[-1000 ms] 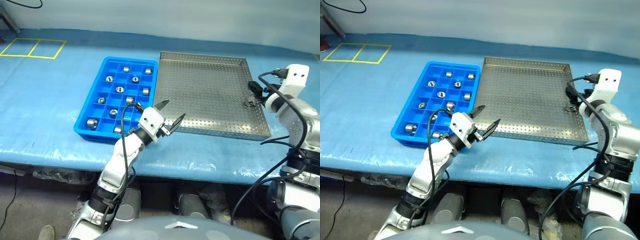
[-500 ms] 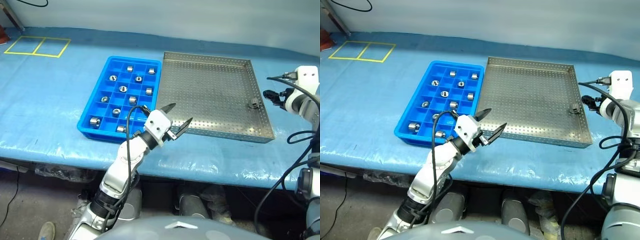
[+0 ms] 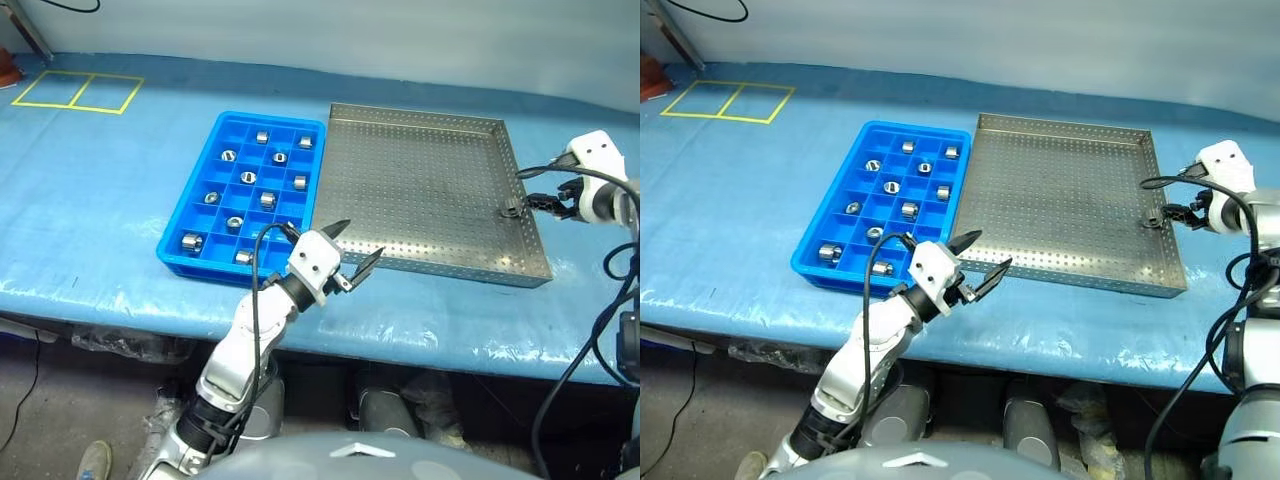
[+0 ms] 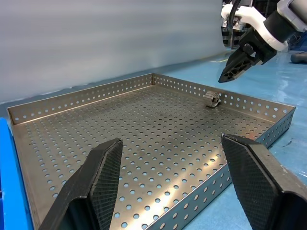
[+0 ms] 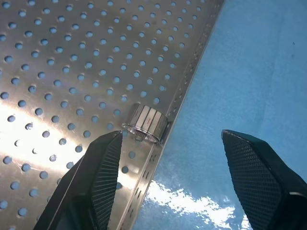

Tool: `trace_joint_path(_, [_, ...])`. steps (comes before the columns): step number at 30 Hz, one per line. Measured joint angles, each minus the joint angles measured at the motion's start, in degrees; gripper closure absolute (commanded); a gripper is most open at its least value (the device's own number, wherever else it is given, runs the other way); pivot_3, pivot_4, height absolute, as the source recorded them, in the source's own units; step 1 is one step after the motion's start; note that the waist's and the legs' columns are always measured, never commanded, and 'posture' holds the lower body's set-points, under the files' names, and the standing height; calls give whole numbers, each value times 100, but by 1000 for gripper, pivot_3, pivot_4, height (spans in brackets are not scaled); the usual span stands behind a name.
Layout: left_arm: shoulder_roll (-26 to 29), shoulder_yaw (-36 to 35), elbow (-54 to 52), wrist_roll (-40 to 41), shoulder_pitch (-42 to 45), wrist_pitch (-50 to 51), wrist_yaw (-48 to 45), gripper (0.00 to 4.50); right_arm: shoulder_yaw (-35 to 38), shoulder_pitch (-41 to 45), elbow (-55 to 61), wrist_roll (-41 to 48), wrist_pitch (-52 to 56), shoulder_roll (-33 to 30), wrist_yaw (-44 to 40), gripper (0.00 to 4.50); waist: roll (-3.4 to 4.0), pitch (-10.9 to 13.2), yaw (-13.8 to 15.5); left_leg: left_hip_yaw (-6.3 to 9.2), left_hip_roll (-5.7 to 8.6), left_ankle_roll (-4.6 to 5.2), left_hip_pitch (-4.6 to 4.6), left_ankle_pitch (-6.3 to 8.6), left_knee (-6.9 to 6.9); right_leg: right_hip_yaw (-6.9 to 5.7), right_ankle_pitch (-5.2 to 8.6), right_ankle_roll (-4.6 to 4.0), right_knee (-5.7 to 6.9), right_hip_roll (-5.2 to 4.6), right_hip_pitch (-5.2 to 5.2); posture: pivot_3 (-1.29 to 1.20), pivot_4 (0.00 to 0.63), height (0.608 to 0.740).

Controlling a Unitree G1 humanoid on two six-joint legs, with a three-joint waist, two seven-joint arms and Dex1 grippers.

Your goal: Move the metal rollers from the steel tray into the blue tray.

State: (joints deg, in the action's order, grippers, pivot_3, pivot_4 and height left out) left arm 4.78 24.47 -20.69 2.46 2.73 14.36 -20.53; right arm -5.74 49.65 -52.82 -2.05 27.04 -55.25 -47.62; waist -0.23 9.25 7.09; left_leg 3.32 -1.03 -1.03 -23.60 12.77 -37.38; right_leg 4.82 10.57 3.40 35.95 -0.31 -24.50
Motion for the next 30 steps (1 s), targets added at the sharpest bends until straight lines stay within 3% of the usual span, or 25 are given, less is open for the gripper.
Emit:
trace_joint_path(17, [-5,-91,-617,38,-262,264,225,923,-1594,1025,-1670,-2077,-2310,89,-706,1013,4,1,11,-8,9,0,2,0,5,0,-1,-1,1,-17,-4,356,150,740])
trace_joint_path(30, [143,-14,-891,-22,-688,422,432,923,-1905,1435,-2191,-2784,-2681,433,-608,1013,8,1,149,-6,11,-1,2,0,7,-1,-1,-2,3,-19,-5,436,150,740])
